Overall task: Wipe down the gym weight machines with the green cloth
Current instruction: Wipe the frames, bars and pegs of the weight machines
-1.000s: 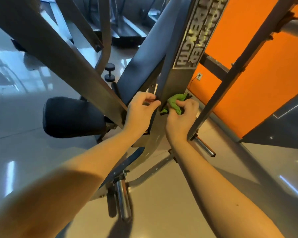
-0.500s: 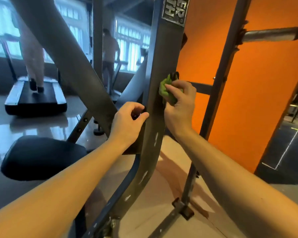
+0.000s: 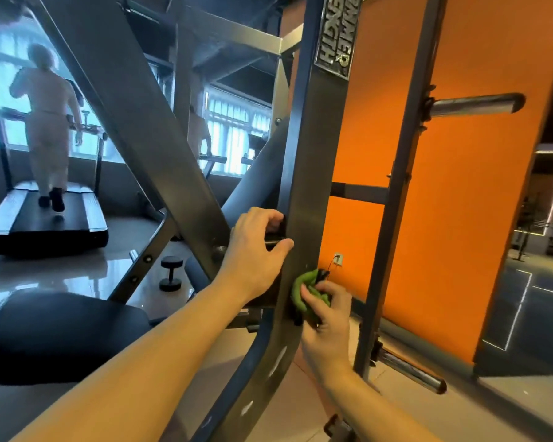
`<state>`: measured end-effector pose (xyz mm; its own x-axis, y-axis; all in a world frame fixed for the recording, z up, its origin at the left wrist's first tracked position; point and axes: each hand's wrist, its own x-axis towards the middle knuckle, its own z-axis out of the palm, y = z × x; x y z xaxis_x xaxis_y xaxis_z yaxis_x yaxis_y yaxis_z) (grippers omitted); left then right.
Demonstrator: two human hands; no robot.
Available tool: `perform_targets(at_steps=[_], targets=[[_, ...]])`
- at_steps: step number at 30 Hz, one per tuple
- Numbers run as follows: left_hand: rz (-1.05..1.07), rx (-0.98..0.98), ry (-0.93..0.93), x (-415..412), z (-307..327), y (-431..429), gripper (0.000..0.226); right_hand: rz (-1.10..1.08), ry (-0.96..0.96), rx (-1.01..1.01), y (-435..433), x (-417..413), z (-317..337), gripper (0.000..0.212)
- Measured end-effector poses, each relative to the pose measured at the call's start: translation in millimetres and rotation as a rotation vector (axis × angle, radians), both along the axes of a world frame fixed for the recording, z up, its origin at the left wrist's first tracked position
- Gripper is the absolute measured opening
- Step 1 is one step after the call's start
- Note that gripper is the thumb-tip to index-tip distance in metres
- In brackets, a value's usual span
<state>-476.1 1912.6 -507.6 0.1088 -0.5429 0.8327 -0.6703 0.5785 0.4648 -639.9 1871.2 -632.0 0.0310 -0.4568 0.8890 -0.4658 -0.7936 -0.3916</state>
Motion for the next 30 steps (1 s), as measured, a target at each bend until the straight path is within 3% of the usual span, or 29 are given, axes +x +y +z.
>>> perform_targets(at_steps=[3,9,11,14,18,23,25,27,30], targets=[[-0.008,-0.002,0.005,-1,-1,2,0.035,0.009,-0.024,0.083,9,-1,9,0.059],[-0.029,0.0,0.01,-2,-2,-2,0.033,-0.011,-0.051,-0.014,2,1,136,0.037],[-0.023,-0.005,0.007,-2,-2,-4,0.034,-0.007,-0.084,-0.039,0,6,133,0.037],[-0.032,-0.008,0.01,0,-2,-5,0.034,0.024,-0.171,0.045,5,10,72,0.04],[-0.032,0.008,0.013,1,-1,-1,0.036,0.024,-0.091,0.217,25,7,10,0.045],[-0.052,0.035,0.004,1,1,0,0.035,-0.054,-0.024,0.017,10,9,128,0.043],[-0.049,0.043,-0.013,1,0,0,0.033,-0.056,-0.026,-0.03,8,12,168,0.052],[-0.044,0.036,-0.039,3,-2,-1,0.032,-0.046,0.0,-0.055,9,13,176,0.063],[-0.042,0.02,-0.05,4,-3,-3,0.032,-0.062,0.04,-0.072,11,13,137,0.064]])
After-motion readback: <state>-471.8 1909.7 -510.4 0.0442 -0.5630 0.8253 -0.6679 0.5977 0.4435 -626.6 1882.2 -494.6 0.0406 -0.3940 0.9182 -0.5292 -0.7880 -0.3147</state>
